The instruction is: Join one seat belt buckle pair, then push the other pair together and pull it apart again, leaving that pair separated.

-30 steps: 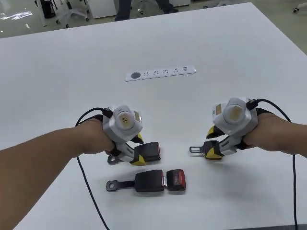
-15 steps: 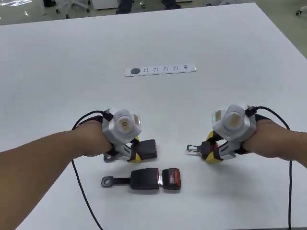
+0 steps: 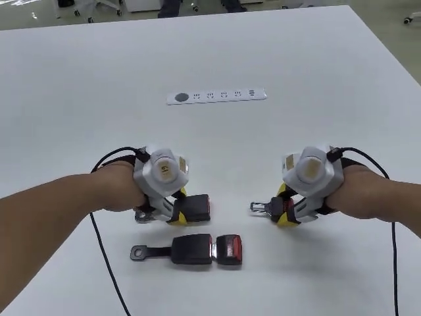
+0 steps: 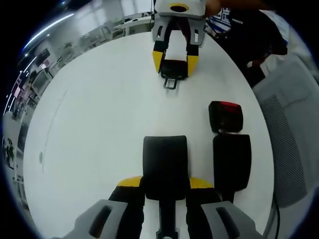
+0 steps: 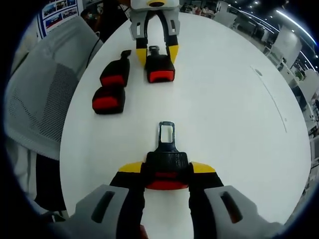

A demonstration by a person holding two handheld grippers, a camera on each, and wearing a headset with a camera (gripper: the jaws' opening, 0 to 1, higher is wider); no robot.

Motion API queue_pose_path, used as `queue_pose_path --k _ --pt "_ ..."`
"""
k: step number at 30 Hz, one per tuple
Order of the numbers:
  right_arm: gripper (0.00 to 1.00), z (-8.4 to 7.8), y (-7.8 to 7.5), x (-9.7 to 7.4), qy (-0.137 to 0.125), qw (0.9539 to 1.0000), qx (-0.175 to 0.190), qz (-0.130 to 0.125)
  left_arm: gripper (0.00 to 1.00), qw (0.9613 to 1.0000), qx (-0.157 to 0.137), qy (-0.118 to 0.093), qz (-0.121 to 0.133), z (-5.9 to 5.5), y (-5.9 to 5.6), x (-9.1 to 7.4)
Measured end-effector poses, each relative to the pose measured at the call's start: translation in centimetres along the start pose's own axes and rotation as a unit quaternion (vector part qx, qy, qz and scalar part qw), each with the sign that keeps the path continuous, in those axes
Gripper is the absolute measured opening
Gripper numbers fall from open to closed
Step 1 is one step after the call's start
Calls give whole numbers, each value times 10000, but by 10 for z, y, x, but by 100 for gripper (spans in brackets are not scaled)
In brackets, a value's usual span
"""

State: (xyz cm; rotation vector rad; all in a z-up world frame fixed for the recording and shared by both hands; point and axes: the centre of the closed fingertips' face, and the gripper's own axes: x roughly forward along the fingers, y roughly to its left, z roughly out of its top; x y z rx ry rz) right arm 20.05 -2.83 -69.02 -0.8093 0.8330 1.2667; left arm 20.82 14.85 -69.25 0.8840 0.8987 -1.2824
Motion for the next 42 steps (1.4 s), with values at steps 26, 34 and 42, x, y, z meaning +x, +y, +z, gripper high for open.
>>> queue_pose_path --k 26,34,42 --pt "32 47 -2 26 -169 9994 -317 4 32 9997 123 122 -192 3 -3 3" --pt "32 72 3 37 -434 9988 -213 70 32 9994 186 201 -232 3 -3 2" --pt "32 80 9 39 -374 9989 -273 61 32 9994 153 241 -202 3 -3 2"
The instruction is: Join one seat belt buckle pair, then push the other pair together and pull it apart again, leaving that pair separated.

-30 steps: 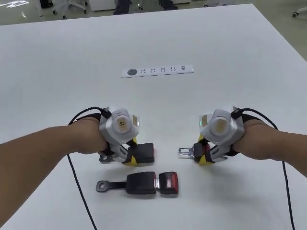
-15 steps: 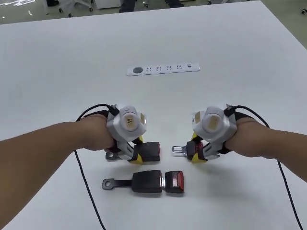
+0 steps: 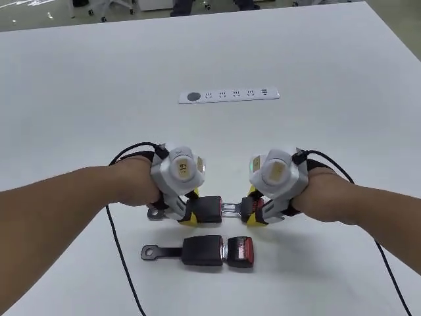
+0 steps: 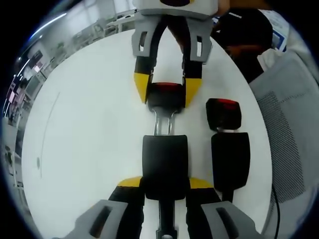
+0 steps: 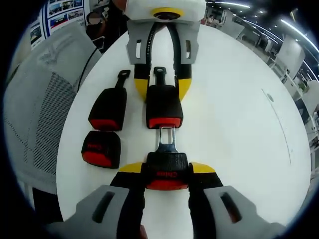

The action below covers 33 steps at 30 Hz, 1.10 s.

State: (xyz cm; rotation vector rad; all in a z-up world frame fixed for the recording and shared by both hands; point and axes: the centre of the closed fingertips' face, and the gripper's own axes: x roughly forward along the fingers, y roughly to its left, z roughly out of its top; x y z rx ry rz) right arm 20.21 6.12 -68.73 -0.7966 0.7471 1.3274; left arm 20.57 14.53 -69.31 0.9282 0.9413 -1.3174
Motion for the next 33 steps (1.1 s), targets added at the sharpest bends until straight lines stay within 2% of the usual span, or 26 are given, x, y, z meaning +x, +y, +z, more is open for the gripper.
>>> queue_pose_path --k 5,8,13,15,22,26,33 --pt "32 0 -4 -1 45 9999 -113 -95 32 9999 -34 135 16 0 -1 1" --pt "32 4 1 1 18 9999 -158 -41 31 9999 -28 156 11 -3 2 1" --pt "32 9 3 5 2 9998 -181 -86 32 10000 12 93 -28 -4 3 1" --pt "32 9 2 3 -164 9999 -54 -2 31 10000 44 29 -45 -4 1 1" --pt "31 12 2 5 -204 9997 -124 59 31 9997 153 -138 -109 0 -1 1" --pt "31 16 0 8 -157 9997 -160 122 31 9997 174 -148 -122 1 -1 1" --pt "30 26 1 13 -278 9994 -165 149 31 9997 179 -135 -82 0 0 1"
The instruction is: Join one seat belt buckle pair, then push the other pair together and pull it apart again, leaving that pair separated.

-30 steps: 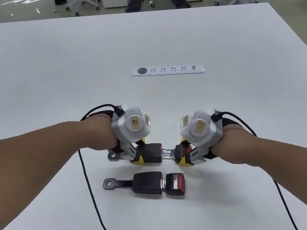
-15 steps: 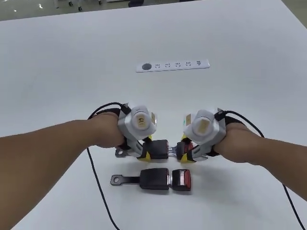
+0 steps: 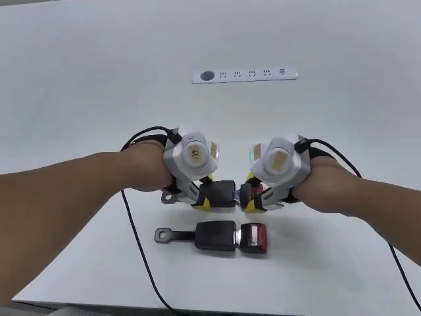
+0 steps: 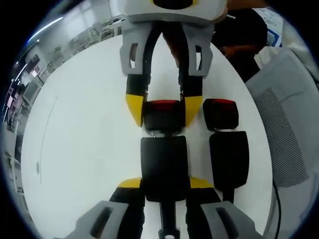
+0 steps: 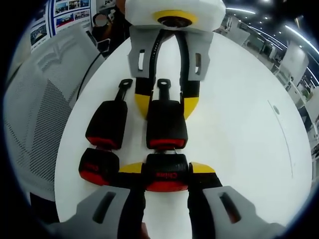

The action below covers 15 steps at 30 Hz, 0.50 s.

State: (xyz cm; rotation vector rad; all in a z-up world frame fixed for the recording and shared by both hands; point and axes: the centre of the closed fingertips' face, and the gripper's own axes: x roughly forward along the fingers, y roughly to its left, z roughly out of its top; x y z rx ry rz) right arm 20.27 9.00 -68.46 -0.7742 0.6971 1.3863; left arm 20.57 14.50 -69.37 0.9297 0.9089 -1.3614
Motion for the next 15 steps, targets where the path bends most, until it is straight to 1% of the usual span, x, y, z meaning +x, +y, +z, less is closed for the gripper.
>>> queue_pose_path --k 3,8,15 --pt "30 -1 -1 0 -23 10000 -4 -19 31 10000 -25 -13 22 0 0 0" --pt "31 0 -1 1 -18 10000 -58 20 31 10000 -55 -48 7 0 -1 0" --pt "31 -2 -2 4 -42 10000 10 59 31 9999 -145 -70 21 0 -1 1"
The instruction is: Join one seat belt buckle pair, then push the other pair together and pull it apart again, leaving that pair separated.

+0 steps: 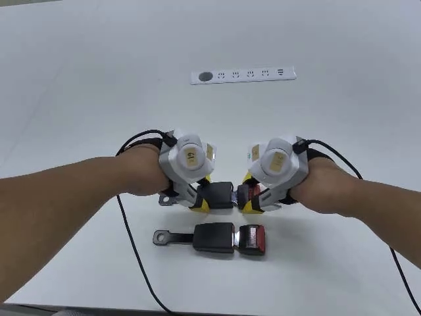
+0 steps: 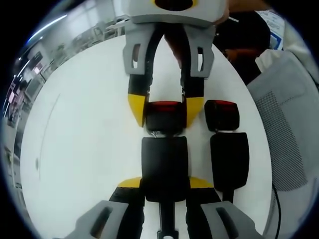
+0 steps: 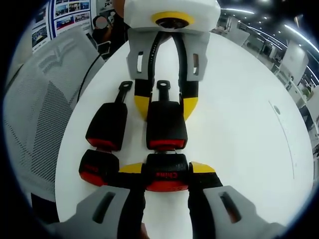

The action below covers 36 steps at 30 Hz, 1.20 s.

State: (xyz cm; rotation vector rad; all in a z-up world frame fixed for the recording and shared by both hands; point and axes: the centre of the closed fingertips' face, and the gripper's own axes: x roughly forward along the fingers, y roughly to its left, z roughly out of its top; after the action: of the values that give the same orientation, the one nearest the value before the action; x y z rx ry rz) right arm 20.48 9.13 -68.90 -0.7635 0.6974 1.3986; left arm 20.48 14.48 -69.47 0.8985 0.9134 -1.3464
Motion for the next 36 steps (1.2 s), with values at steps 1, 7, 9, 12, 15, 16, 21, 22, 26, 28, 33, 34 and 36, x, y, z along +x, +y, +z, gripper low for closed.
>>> queue_pose_path --k 1,7,9,12,15,16,21,22,26,28,33,34,36 --pt "31 0 0 0 10 10000 -15 -8 31 10000 -8 0 2 -1 0 0" --pt "31 1 1 -2 6 10000 -21 -14 31 10000 -20 25 -7 -2 1 0" --pt "31 1 0 -2 0 10000 -13 -14 31 10000 -23 29 -5 -1 1 0" --pt "31 1 1 -3 -3 10000 13 -18 31 10000 -77 4 10 -1 0 -1" --pt "32 -3 2 -6 9 10000 29 -34 31 9999 -117 -11 21 -1 1 -1" --pt "32 -4 2 -7 4 10000 38 -39 31 9999 -119 -8 21 -1 1 -1" --pt "32 -11 0 -12 -61 9999 76 -88 32 9999 -115 32 24 -2 2 0" --pt "32 -10 0 -12 -79 9999 74 -101 32 9999 -120 31 28 -2 2 0" --pt "33 -11 2 -13 -141 9998 84 -139 32 9999 -156 13 32 -1 2 0" --pt "33 -15 3 -17 -121 9998 99 -149 32 9999 -153 19 29 -2 2 0" --pt "33 -41 -2 -33 -135 9992 268 -267 32 9999 -123 59 32 -2 3 0" --pt "33 -45 -2 -35 -124 9991 289 -282 32 9999 -123 57 32 -2 3 0" --pt "33 -52 3 -42 -87 9991 289 -293 32 9999 -123 51 31 -2 3 0"
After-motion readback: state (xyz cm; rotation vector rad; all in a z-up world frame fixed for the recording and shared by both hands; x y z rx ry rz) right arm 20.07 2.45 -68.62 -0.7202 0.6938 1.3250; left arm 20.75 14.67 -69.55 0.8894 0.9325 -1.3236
